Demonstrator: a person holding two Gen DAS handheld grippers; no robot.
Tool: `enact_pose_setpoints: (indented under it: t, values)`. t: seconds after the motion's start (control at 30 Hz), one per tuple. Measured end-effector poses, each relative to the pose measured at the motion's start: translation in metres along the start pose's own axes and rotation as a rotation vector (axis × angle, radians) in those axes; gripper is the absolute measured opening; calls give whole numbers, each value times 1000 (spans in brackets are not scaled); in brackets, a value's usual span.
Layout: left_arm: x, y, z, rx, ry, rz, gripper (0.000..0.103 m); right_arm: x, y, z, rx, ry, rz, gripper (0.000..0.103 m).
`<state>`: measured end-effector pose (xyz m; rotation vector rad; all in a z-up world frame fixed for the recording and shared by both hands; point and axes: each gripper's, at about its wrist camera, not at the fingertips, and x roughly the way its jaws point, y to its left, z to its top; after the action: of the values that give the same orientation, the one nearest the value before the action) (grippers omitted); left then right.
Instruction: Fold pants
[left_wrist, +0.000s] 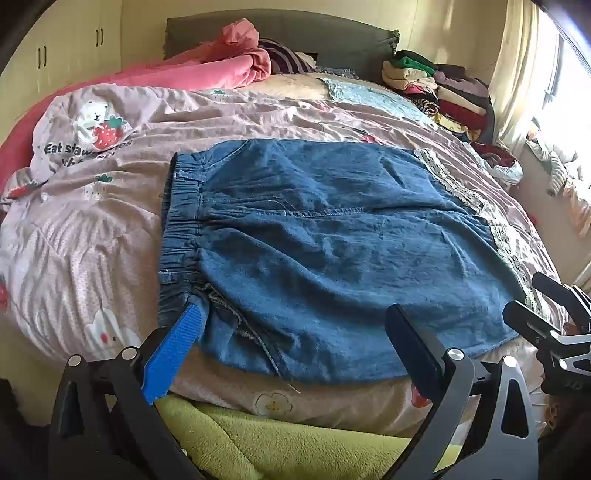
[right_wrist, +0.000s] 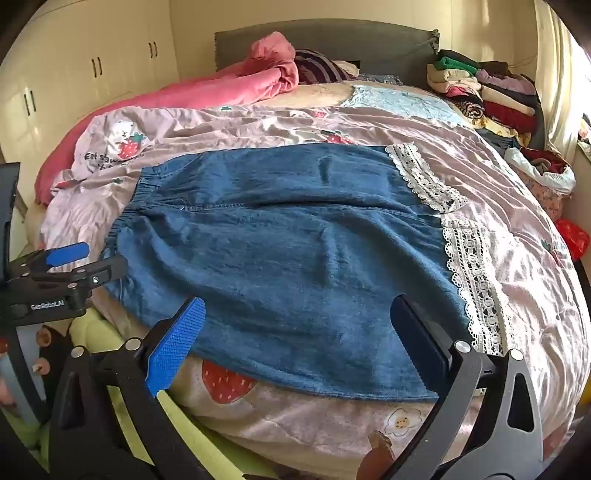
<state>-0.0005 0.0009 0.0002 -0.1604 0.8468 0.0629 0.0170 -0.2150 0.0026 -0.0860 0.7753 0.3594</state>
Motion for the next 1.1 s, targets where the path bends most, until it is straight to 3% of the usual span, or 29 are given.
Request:
enact_pose_setpoints:
  t: [1.1]
  values:
    - [-14,1,8,14,-11,17,99,-5,4,4,-10,2,-14,95]
